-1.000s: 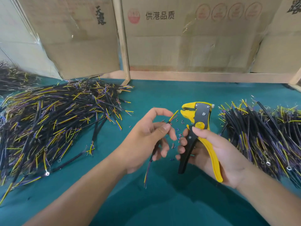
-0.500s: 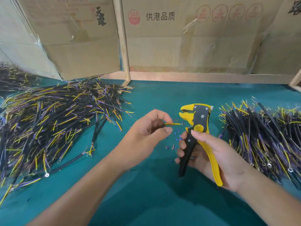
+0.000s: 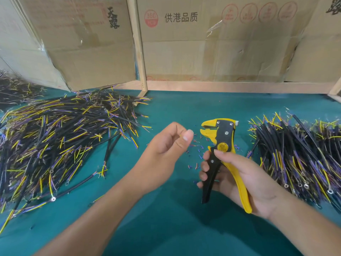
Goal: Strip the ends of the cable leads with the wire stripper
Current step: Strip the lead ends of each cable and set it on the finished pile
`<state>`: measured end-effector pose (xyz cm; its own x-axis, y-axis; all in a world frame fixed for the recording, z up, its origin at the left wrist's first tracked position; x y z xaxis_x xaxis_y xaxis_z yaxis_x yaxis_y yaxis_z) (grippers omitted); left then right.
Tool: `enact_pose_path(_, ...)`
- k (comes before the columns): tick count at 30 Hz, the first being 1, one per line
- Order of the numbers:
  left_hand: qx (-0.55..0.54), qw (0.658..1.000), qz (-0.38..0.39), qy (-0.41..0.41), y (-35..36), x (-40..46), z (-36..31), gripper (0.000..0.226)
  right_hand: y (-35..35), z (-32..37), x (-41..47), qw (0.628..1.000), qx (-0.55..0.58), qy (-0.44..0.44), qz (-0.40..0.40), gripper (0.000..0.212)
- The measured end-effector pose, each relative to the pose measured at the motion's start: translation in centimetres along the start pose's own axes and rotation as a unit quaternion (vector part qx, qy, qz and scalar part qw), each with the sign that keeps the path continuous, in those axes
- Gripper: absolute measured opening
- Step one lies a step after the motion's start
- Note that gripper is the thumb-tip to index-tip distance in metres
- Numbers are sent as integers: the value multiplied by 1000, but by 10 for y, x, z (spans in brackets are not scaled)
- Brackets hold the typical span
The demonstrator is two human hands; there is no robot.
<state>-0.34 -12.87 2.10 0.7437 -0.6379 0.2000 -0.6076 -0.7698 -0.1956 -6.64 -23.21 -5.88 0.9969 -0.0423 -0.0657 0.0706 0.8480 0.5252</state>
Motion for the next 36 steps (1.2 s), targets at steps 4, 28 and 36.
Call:
enact_pose_path(4,-15,1000,-14,-7,-1,2,5,28,2,1,-1,1000,-4,-1,0,31)
enact_pose_path(28,-88,994,-42,-49,-15,4,12,28,25,-1,-14,995,14,16,96,40)
enact_pose_path(36,-190,978,-5,-87,-5,6,23,25,42,-7,-22,987,31,16,157,35)
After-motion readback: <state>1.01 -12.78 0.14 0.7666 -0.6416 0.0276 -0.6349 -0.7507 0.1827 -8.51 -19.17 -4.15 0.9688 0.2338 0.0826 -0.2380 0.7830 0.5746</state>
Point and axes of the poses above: each hand's wrist, its own x-axis towards the middle knuckle, its own y-axis out of the palm, z = x × y, the point moved 10 cm from there along x, towards the middle knuckle, and after that the axes turned 9 degrees about -y, right-handed, at the moved point
